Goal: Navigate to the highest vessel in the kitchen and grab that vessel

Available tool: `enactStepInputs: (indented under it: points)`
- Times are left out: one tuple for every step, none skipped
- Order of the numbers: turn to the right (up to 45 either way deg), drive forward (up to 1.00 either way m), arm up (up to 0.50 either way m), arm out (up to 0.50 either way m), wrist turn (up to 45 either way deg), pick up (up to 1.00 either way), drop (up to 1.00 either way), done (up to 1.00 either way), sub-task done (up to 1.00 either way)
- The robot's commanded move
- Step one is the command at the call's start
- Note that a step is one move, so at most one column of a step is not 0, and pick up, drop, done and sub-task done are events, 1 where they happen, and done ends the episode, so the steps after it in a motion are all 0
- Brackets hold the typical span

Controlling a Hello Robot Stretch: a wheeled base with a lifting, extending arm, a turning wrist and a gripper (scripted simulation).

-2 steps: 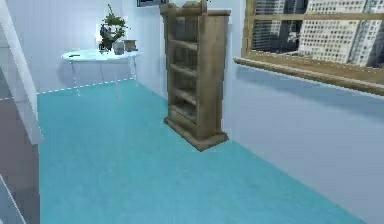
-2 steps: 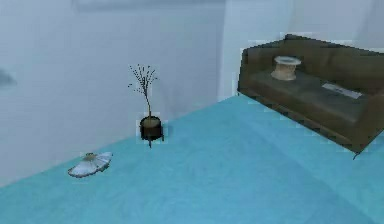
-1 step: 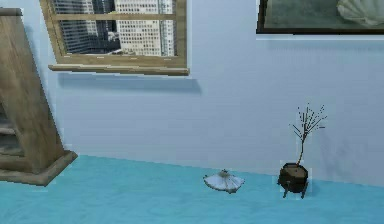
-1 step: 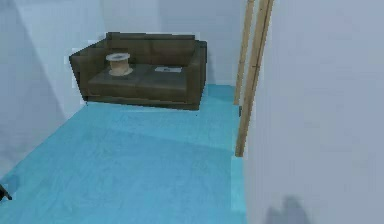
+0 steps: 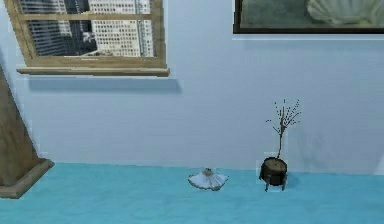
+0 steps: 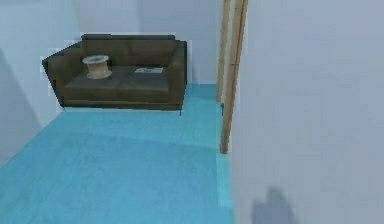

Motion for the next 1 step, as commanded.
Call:
enactStepInputs:
  points:
    - [3.0,0.00,0.00,0.00,0.0,0.00,0.00,0.00,0.00]
